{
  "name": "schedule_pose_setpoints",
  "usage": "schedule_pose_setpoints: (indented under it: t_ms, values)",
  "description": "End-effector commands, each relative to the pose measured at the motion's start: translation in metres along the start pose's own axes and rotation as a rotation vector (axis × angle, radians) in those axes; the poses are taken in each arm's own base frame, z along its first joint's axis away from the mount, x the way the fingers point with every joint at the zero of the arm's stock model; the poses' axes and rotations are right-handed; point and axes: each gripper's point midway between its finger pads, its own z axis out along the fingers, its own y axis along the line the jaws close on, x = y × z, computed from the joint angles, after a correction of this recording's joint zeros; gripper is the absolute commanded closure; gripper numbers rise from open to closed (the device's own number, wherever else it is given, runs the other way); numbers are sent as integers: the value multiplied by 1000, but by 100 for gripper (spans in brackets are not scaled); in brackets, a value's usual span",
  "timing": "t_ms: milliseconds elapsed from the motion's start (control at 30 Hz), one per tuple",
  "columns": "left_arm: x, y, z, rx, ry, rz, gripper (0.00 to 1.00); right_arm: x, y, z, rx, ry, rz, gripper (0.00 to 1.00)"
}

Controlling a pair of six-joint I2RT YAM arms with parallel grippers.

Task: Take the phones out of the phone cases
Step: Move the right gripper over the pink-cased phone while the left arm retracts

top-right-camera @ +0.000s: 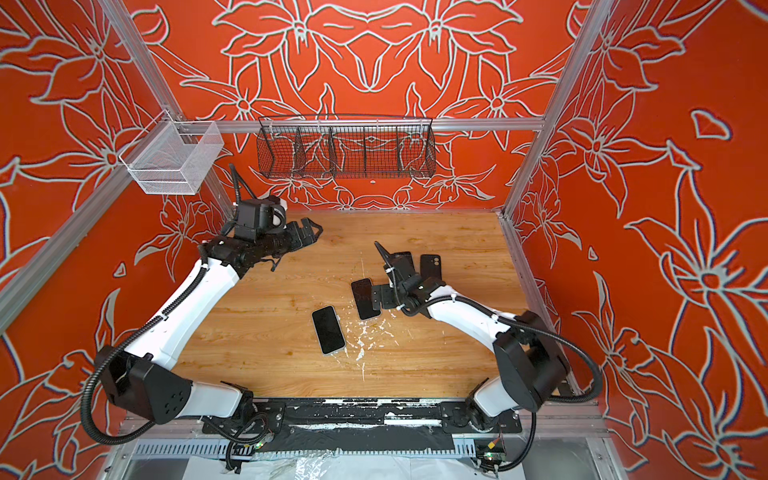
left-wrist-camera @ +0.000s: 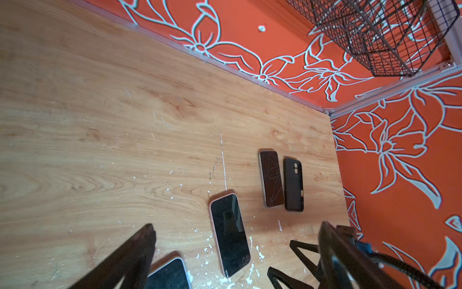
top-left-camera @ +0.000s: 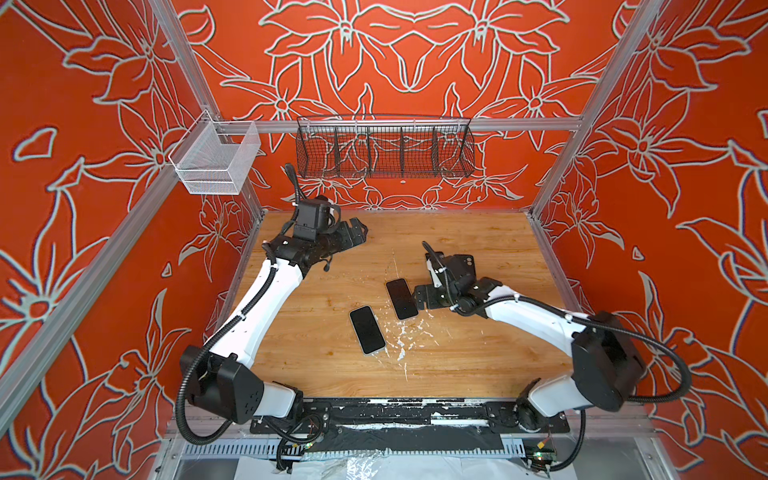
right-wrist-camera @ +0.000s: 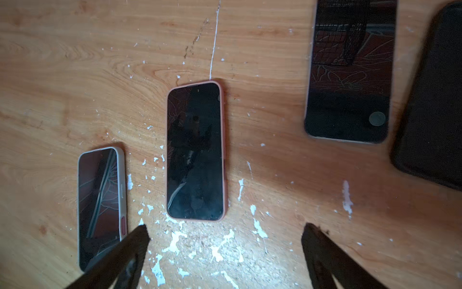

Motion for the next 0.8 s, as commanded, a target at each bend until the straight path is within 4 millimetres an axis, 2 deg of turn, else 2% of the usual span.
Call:
schedule_pose_setpoints:
  t_ms: [0,200,367,567,767]
  values:
    - [17,30,5,-42,69,-28,2,-2,8,16,72,9,-22,3]
    - [4,63,1,-110,40,-86,2,3,24,50,115,61,-63,2]
    - [-2,82,-1,-126,27,-144,2,13,24,67,183,124,-105,3]
    - [-3,94,1,-134,33,-180,2,19,23,74,195,149,-127,2]
    - [-2,95,3,-133,39,-179,2,24,26,81,187,175,-145,2]
